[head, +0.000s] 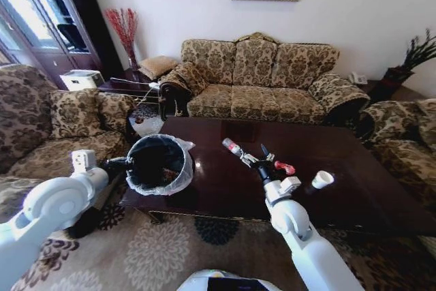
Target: Move to the front of the table and place the trash on the table into the trash bin.
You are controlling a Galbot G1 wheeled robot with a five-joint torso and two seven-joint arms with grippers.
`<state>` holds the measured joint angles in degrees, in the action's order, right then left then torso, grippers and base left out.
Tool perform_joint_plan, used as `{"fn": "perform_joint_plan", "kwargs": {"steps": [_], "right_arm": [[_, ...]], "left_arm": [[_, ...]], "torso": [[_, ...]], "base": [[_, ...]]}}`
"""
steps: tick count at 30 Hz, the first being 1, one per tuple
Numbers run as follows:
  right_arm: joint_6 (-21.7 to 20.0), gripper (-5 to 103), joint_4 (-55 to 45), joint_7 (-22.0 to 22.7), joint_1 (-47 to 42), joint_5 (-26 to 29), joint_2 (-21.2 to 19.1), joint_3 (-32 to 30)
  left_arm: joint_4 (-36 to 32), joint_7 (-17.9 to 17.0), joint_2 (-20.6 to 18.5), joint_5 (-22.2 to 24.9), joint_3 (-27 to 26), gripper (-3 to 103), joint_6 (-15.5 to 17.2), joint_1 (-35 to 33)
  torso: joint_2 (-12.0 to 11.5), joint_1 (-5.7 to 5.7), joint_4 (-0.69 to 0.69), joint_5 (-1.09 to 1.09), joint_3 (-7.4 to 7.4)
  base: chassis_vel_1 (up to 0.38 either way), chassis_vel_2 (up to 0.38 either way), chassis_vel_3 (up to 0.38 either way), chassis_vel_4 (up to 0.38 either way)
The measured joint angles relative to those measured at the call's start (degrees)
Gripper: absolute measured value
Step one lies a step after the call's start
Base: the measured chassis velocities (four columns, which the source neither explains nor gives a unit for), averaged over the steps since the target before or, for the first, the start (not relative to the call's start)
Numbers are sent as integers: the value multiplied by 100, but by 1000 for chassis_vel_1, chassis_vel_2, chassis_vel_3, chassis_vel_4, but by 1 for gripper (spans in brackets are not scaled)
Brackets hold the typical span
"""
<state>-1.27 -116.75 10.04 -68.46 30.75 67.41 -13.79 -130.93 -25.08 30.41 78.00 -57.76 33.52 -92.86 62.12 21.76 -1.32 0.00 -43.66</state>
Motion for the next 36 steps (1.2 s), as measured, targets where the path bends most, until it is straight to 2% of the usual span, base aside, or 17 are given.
{"fn": "perform_joint_plan", "kwargs": {"steps": [3,8,11,14,17,20,27,29,33,34,36], "right_arm": [[115,100,108,-11,40,-6,2,-13],[218,100,228,-14,103,-24,63,-16],[163,100,230,-109,81,51,115,-15],[112,100,260,-55,79,42,156,5],[73,100,278,-23,79,42,164,9],[63,100,322,-20,77,43,165,10],[67,100,407,-22,75,27,163,11],[75,100,552,-34,122,49,175,16],[5,100,997,-197,219,-27,243,29],[5,100,1233,-368,257,-69,286,50],[1,100,1368,-540,267,-82,326,77]], "left_arm": [[-66,6,-15,15,-6,0,-10,29],[-126,12,-10,19,-8,0,-22,47],[-122,5,28,9,-10,0,-22,26],[-112,1,50,-6,-15,0,-22,12],[-110,1,58,-11,-16,0,-22,7],[-107,6,69,-12,-15,0,-31,6],[-113,16,126,-24,-7,0,-40,-7],[-141,21,129,-24,-4,0,-45,-9],[-184,34,102,-84,-4,0,-62,7],[-217,56,77,-155,-4,0,-73,15],[-265,79,55,-202,-4,0,-77,15]], "torso": [[0,0,-1,7,0],[0,-1,2,3,1],[0,-1,-4,-8,1],[1,-1,-9,-6,1],[1,-1,-8,-3,1],[1,-1,1,2,1],[1,-4,-4,-1,2],[1,-2,-1,-3,1],[-1,7,-1,7,-2],[-3,11,4,8,-4],[-3,11,4,3,-4]], "base": [[-205,-189,188,179],[-80,-90,62,57],[24,18,-9,-7],[71,74,-8,-25],[21,81,37,-29],[-40,8,33,-3],[-236,16,222,-17],[-326,55,327,-57],[-291,103,281,-83],[-191,78,68,-52],[-111,16,68,-52]]}}
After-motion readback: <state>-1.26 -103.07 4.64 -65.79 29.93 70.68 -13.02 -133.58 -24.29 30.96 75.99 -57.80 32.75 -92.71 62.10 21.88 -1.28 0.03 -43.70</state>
